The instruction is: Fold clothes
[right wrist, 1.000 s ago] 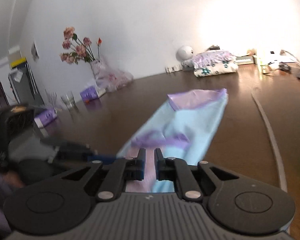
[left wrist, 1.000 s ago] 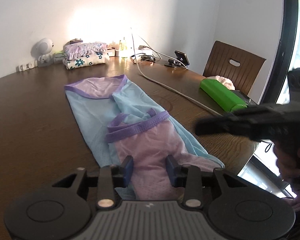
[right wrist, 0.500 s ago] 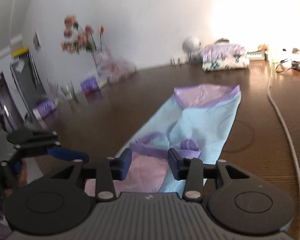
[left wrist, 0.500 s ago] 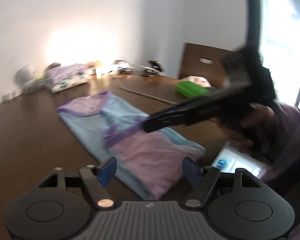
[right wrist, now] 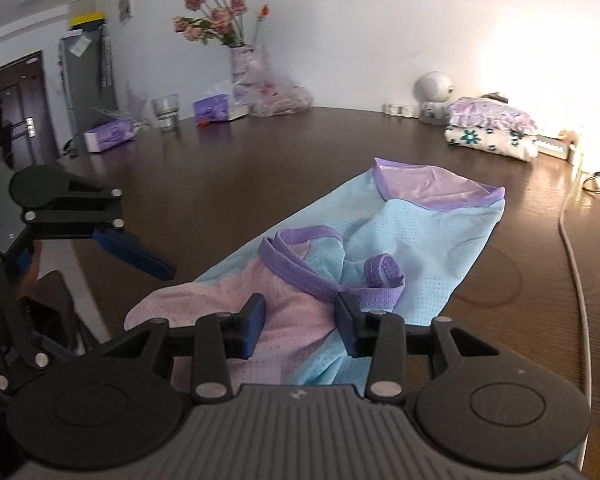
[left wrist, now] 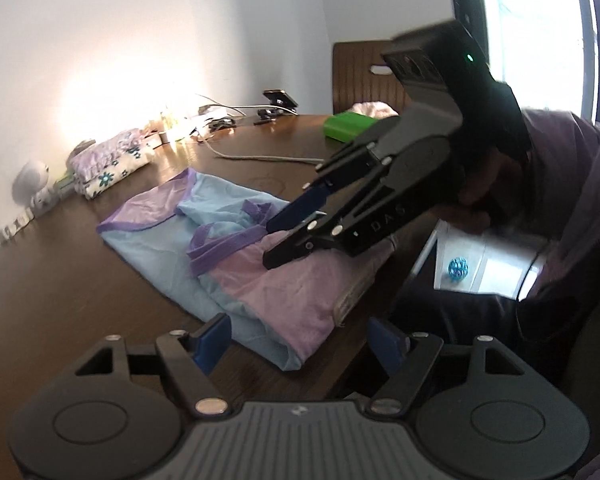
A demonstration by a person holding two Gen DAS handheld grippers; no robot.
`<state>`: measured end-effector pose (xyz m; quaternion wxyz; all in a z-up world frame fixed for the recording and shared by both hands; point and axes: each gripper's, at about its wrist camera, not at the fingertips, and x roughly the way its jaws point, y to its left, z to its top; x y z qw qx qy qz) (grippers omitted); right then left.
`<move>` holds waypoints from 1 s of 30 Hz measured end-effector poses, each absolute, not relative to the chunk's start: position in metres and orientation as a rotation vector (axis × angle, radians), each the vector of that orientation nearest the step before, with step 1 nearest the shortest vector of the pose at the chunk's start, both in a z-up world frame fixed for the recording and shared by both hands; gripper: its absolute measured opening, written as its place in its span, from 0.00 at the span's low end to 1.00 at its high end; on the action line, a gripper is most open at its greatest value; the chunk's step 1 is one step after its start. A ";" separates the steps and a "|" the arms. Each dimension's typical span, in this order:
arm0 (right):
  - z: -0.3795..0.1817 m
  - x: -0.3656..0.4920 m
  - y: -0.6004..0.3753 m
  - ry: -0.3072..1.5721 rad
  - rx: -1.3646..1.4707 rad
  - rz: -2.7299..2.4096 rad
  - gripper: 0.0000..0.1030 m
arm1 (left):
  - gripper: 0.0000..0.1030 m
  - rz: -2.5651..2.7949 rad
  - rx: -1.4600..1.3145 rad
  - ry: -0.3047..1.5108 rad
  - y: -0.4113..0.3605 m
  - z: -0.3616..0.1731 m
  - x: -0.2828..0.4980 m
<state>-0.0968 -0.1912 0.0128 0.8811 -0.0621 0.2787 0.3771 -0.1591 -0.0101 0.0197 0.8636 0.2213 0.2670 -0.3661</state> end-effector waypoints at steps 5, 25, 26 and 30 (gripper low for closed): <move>0.014 -0.111 -0.199 0.597 -0.084 0.803 0.39 | 0.72 -0.807 0.553 0.498 -0.019 0.014 -0.170; 0.033 -0.161 -0.225 0.335 -0.503 1.056 0.71 | 0.72 -0.903 0.745 0.440 -0.029 -0.007 -0.158; 0.028 -0.163 -0.222 0.328 -0.551 1.068 0.71 | 0.72 -0.900 0.753 0.437 -0.030 -0.008 -0.158; 0.022 -0.169 -0.211 0.296 -0.624 1.104 0.71 | 0.72 -0.902 0.791 0.430 -0.034 -0.012 -0.159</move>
